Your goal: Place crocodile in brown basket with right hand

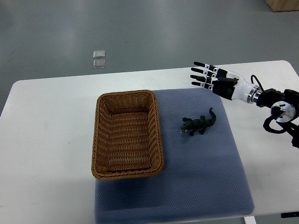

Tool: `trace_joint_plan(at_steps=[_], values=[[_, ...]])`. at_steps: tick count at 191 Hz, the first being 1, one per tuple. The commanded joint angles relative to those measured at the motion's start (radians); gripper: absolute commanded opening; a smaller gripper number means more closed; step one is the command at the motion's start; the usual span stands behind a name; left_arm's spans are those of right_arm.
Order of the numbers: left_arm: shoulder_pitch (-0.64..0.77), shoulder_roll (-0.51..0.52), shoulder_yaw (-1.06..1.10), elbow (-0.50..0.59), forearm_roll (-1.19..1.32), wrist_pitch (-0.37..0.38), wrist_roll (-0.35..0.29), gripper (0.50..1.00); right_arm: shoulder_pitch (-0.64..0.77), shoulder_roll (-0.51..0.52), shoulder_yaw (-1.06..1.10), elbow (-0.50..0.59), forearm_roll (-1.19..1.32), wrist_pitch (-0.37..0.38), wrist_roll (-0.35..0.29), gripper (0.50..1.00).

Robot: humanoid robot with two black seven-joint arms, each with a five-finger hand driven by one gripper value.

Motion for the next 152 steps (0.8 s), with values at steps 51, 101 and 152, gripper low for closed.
trace_joint_plan(at_steps=[51, 101, 152], values=[[0.0, 0.0, 0.003, -0.004, 0.001, -0.002, 0.005, 1.0, 0.001, -0.006, -0.002, 0.0, -0.01, 0.002, 0.001, 0.93], [-0.011, 0.0, 0.003, 0.012, -0.001, 0.0, 0.005, 1.0, 0.008, -0.021, -0.005, 0.0, -0.125, 0.0, 0.017, 0.93], [-0.011, 0.0, 0.0, 0.01, 0.001, 0.0, 0.005, 1.0, 0.056, -0.055, -0.005, 0.012, -0.568, -0.041, 0.166, 0.93]])
